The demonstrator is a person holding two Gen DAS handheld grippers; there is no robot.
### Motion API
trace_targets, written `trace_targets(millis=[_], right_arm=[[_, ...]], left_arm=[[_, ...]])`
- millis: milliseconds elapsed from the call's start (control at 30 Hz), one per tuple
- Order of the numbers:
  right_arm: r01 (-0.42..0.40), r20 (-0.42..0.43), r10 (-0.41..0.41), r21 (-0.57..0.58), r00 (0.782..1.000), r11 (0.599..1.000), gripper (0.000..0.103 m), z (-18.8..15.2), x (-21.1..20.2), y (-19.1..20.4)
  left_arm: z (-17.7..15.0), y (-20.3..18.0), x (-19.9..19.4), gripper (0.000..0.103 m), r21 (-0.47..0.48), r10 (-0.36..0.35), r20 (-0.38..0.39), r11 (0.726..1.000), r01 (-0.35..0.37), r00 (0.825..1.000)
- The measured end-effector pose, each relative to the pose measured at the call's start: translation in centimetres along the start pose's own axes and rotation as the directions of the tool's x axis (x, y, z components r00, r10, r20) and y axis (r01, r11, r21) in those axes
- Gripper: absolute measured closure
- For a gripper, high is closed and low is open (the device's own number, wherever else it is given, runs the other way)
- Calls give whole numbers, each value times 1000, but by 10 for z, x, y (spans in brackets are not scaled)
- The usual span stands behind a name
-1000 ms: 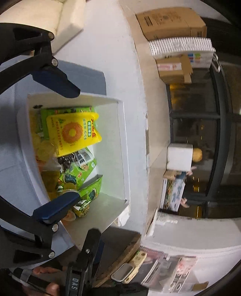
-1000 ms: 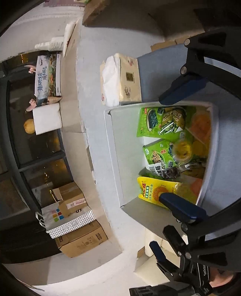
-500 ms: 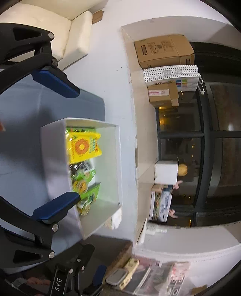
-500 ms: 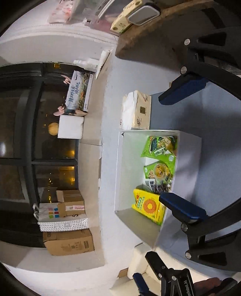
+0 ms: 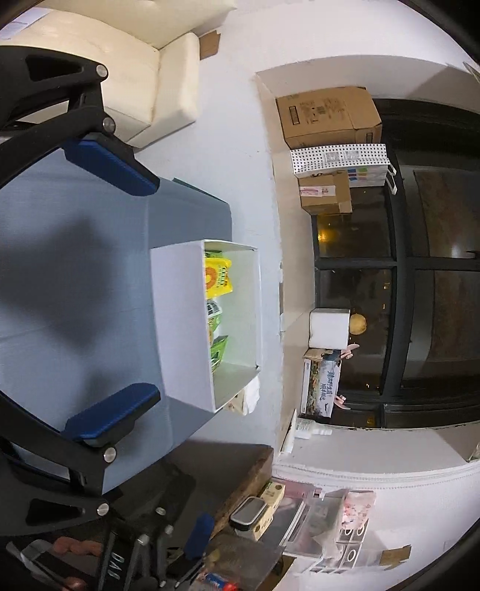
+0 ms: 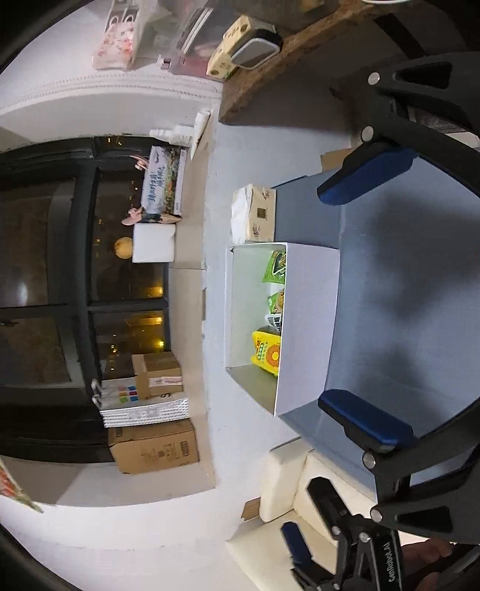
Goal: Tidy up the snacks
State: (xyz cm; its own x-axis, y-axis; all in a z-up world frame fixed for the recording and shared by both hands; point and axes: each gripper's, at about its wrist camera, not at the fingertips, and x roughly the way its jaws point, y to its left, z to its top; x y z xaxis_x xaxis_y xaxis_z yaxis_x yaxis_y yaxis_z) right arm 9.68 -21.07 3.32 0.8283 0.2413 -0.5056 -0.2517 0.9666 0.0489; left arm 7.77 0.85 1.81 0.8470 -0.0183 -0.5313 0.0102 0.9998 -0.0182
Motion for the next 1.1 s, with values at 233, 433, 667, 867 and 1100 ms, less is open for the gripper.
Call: trace_targets(millis=[233, 433, 667, 867, 1100], right_arm=[[-18, 16, 17, 51, 1000, 999, 0, -35, -40, 6], [-14, -11, 14, 45, 1000, 999, 0, -39, -47, 7], [0, -22, 1, 51, 1000, 999, 0, -40, -47, 6], [-8, -23, 10, 49, 1000, 999, 0, -41, -47, 5], [-13, -20, 14, 45, 1000, 999, 0, -41, -48, 4]], left_arm=[[-35, -4, -48, 0, -22, -9, 2, 1000, 9, 1000], [-39, -13, -53, 0, -12, -29, -11, 1000, 28, 1000], [-36, -14, -51, 0, -19, -29, -12, 999, 29, 1000], [-37, -13, -47, 0, -19, -21, -28, 1000, 21, 999], [-37, -13, -47, 0, -17, -23, -33, 1000, 23, 999]])
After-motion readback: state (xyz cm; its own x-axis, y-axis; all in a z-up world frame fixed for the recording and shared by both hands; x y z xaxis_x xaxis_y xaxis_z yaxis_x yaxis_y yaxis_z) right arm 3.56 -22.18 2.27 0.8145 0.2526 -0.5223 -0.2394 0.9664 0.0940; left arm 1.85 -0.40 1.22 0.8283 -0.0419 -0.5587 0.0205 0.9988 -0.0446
